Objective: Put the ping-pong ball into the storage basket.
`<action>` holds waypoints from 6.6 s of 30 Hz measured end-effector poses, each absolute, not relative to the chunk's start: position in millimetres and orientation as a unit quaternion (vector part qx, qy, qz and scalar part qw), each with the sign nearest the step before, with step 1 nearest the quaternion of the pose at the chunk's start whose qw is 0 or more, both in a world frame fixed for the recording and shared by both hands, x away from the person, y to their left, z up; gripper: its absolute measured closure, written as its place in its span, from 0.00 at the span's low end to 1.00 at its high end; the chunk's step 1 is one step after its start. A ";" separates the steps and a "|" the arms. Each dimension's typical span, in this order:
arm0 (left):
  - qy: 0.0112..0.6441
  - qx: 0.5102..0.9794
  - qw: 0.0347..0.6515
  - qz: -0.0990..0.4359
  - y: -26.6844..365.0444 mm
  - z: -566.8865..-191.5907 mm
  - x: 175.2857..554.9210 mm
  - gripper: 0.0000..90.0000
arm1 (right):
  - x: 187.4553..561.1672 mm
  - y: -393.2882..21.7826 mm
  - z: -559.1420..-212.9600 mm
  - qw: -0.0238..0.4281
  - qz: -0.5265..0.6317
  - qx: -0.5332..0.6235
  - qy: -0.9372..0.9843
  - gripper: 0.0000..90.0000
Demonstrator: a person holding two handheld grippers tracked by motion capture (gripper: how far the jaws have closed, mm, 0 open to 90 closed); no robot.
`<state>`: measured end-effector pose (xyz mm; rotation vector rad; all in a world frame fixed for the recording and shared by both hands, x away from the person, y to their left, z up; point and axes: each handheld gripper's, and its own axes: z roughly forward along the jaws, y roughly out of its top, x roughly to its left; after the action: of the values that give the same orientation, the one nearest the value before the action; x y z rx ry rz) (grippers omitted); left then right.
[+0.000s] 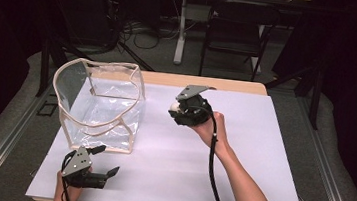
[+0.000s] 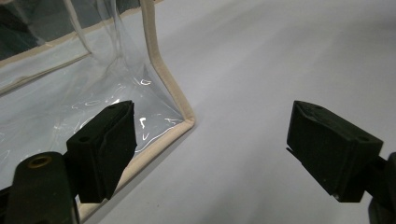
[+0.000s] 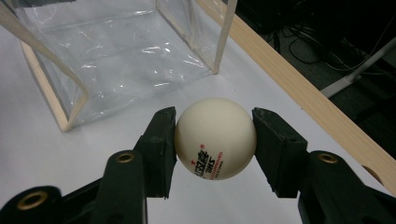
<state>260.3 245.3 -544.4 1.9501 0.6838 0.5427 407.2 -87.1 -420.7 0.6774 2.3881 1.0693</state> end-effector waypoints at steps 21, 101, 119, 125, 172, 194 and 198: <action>0.281 0.800 0.482 0.224 245.4 -544.3 260.4 0.18 | 412.4 -84.2 -408.9 0.223 0.388 0.244 0.861 0.57; 0.281 0.798 0.484 0.224 245.2 -544.3 260.9 0.18 | 429.7 -56.6 -364.9 0.240 0.393 0.224 0.859 0.57; 0.281 0.799 0.483 0.224 245.4 -544.1 261.2 0.18 | 434.3 -41.3 -359.0 0.234 0.400 0.216 0.859 0.57; 0.281 0.799 0.482 0.225 245.6 -544.0 261.2 0.18 | 435.0 -36.4 -354.6 0.235 0.402 0.214 0.859 0.57; 0.280 0.799 0.482 0.224 246.2 -544.0 261.0 0.18 | 445.5 1.1 -339.7 0.229 0.411 0.198 0.860 0.57; 0.281 0.799 0.482 0.225 246.3 -544.0 261.0 0.18 | 442.0 22.1 -335.8 0.229 0.409 0.179 0.865 0.57; 0.281 0.799 0.482 0.224 246.3 -544.0 261.0 0.18 | 441.4 24.3 -336.0 0.228 0.408 0.178 0.866 0.57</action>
<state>261.0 246.3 -544.0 1.9469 0.6847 0.5471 441.4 24.3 -336.0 0.4894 2.3856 1.1231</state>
